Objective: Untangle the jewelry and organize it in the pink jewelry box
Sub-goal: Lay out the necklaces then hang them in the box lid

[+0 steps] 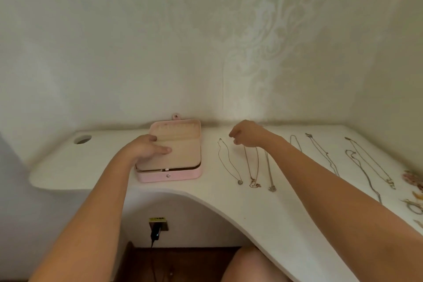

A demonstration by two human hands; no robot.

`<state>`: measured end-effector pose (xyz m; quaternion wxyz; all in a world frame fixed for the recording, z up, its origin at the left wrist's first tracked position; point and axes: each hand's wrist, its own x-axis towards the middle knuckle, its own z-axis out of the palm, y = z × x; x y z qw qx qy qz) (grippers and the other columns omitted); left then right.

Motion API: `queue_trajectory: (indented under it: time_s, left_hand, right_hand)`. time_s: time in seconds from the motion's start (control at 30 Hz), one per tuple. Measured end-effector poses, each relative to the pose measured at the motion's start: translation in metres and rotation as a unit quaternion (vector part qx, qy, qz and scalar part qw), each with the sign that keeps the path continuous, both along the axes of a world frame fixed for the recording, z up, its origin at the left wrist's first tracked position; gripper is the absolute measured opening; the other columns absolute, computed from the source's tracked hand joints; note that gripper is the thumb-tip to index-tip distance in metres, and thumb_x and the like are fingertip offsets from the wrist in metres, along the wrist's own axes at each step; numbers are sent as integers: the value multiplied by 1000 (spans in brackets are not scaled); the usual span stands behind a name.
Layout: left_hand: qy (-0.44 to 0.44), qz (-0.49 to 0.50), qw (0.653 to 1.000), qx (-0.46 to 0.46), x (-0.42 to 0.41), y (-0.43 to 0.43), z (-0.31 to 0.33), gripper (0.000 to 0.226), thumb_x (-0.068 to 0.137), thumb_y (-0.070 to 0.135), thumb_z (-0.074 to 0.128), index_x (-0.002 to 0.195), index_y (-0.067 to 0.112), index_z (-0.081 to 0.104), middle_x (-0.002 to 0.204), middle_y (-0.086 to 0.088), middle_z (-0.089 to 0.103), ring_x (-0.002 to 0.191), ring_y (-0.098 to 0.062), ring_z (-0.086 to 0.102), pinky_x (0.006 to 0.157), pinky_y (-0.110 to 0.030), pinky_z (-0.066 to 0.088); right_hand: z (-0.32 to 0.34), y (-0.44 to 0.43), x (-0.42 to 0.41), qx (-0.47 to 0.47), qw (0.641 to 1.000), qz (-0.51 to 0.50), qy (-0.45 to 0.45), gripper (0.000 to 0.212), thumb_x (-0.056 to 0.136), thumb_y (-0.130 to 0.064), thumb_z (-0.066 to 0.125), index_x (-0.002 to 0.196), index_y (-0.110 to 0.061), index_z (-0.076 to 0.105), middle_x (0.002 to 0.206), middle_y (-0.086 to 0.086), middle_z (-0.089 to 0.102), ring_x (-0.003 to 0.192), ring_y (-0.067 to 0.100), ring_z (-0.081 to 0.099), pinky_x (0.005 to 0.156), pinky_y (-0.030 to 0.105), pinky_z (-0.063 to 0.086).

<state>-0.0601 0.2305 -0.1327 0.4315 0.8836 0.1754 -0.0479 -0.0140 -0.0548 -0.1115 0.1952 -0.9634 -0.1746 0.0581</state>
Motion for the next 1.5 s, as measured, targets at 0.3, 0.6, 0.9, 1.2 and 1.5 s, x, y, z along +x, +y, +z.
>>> queue_trajectory:
  time_s: [0.3,0.6,0.9,1.2,1.5]
  left_hand:
    - [-17,53,996,68,27,9,-2,51,89,35,61,130,5,53,130,-16,55,110,-31,55,86,-33,43]
    - [-74,14,979,187,43,-1,-21,32,88,53,52,105,26,56,115,-13,49,99,-29,52,83,-34,41]
    - [-110,52,979,163,36,-11,-25,42,89,50,55,107,12,54,116,-14,42,94,-31,55,85,-33,41]
    - [-239,77,961,115,16,-49,-30,42,82,49,65,94,11,52,105,-4,33,98,-30,49,81,-33,42]
    - [-261,79,953,128,13,-50,-34,53,74,54,71,98,11,52,105,-3,35,99,-28,48,77,-31,42]
  right_hand:
    - [-15,26,52,-13,998,46,30,39,84,-21,70,121,-14,62,118,3,59,109,20,55,88,22,38]
    - [-25,34,81,-91,992,88,13,22,88,-24,61,77,-5,57,77,5,50,73,17,46,60,25,34]
    - [11,19,52,196,973,97,78,3,92,-6,54,90,-5,54,86,6,65,74,11,60,76,23,51]
    - [135,30,16,323,915,217,105,15,90,3,51,93,-7,61,77,4,60,72,14,61,77,24,55]
    - [178,79,30,290,926,242,-9,13,81,3,68,90,-6,66,80,6,66,73,11,66,83,26,56]
